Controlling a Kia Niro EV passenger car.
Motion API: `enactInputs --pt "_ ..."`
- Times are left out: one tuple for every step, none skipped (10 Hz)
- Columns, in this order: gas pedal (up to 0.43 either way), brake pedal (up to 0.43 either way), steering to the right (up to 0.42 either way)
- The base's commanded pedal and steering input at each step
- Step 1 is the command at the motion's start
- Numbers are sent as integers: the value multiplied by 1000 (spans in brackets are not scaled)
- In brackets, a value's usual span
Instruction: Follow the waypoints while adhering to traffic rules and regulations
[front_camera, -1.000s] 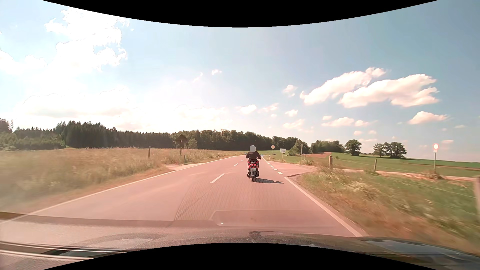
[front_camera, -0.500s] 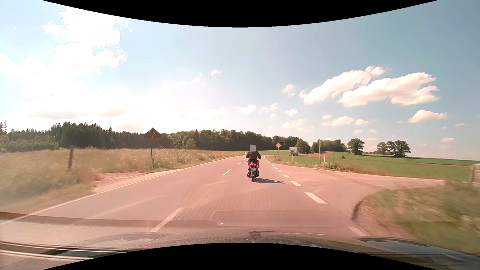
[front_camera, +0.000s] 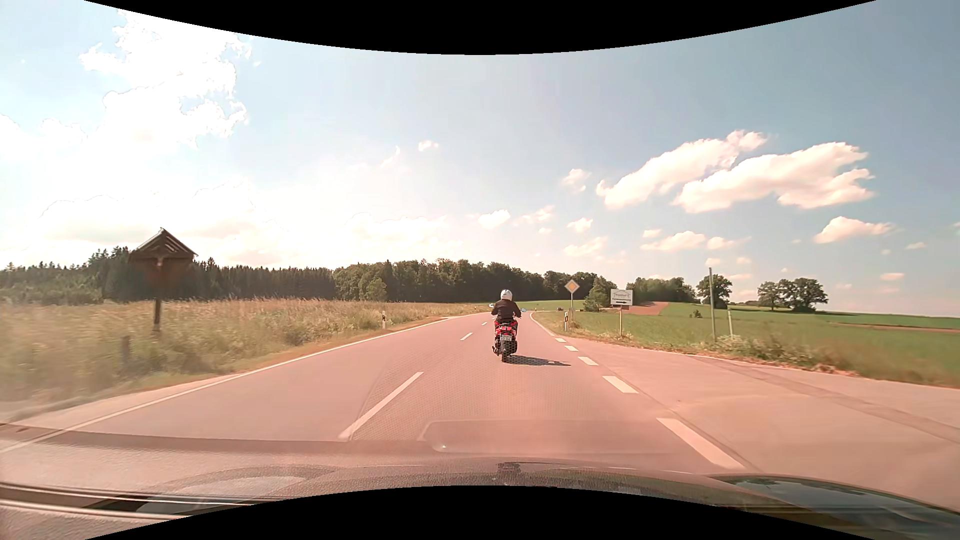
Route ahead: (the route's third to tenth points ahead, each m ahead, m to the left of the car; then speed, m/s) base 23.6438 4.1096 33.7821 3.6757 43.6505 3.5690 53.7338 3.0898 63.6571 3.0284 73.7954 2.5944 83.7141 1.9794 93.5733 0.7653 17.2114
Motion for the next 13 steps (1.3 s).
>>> enactInputs --pt "209 6 3" --pt "209 6 3" --pt "209 6 4" --pt "209 6 4" --pt "209 6 6" --pt "209 6 7" --pt "209 6 7" --pt "220 6 7" --pt "260 6 7" --pt "287 6 7" --pt "311 6 6" --pt "319 6 6" --pt "331 6 6"
